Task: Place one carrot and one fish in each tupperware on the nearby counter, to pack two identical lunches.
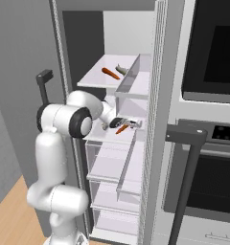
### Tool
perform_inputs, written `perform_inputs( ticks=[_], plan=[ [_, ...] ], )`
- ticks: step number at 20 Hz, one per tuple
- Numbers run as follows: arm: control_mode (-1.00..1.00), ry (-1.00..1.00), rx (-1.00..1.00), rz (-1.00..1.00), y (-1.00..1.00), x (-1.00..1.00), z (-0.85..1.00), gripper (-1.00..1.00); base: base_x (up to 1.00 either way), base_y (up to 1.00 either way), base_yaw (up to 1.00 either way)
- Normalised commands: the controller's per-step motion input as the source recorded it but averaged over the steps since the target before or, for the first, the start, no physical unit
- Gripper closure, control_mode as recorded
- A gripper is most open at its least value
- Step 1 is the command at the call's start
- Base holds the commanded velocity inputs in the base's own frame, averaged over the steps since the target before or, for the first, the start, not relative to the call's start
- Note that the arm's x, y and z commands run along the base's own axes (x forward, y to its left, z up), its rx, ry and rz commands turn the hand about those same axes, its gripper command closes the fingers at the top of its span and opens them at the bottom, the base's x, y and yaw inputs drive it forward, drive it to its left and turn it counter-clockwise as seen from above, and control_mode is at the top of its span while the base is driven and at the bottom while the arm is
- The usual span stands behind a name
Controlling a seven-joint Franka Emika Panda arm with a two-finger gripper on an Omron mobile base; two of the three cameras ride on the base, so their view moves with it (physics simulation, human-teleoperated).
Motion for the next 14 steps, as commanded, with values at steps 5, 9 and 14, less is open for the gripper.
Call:
perform_inputs(
  ticks=[5, 9, 14],
  plan=[
    [-1.0, 0.0, -0.01, 0.0, 0.09, 0.08, -0.6, 1.0, 0.0, 0.0, 0.0],
    [-1.0, 0.0, -0.05, 0.0, 0.73, -0.67, -0.14, 1.0, 0.0, 0.0, 0.0],
    [-1.0, 0.0, -0.07, 0.01, 0.7, -0.98, 0.04, 1.0, 0.0, 0.0, 0.0]
  ],
)
